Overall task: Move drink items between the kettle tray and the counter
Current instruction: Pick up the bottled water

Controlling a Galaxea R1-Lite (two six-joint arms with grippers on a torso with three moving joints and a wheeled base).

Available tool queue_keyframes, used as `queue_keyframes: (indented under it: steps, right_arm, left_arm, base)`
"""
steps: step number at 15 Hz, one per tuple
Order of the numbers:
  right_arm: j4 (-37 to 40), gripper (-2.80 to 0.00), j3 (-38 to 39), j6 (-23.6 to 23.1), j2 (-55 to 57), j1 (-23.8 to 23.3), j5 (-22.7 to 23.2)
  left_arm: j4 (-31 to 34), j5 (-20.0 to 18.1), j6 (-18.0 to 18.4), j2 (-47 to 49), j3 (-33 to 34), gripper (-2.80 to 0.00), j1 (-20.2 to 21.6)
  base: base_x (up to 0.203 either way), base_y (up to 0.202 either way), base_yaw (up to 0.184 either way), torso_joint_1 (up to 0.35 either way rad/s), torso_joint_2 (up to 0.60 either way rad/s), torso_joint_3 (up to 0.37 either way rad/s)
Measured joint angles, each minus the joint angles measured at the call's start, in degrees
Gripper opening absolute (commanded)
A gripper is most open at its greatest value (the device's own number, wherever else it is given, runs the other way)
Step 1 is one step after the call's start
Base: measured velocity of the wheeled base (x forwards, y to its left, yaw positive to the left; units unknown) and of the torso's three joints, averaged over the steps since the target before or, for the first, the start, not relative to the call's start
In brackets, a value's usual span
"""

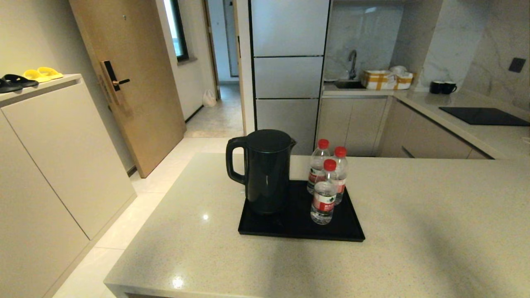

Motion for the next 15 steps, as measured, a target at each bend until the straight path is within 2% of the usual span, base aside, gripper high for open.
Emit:
queue_keyframes:
  steps: [3,5,7,8,15]
  right_arm:
    - [1.4,-2.8,0.3,-7.0,0.0,0.0,1.5]
    - [1.1,-2.8,0.4,-6.4,0.0,0.0,1.3]
    - [0.6,-2.8,0.5,-3.1,0.0,0.0,0.5]
    - [0.6,-2.8,0.5,-2.9,0.0,-0.1,0.4]
    - [1.0,-2.8,0.4,-4.6,0.0,0.0,0.7]
  left_arm:
    - [0.0,0.0,0.0,0.0,0.0,-2.8,0.0]
    - [0.0,0.0,0.0,0.0,0.0,-2.8,0.0]
    - [0.0,0.0,0.0,0.0,0.0,-2.8,0.0]
    - [0.0,0.0,0.0,0.0,0.0,-2.8,0.0]
    - [0.0,0.0,0.0,0.0,0.0,-2.8,0.0]
  base:
    - [0.0,0.0,0.0,0.0,0.0,0.0]
    - [0.0,0.0,0.0,0.0,0.0,0.0]
    - [0.0,0.0,0.0,0.0,0.0,0.0]
    - [0.0,0.0,0.0,0.0,0.0,0.0]
    - [0.0,0.0,0.0,0.0,0.0,0.0]
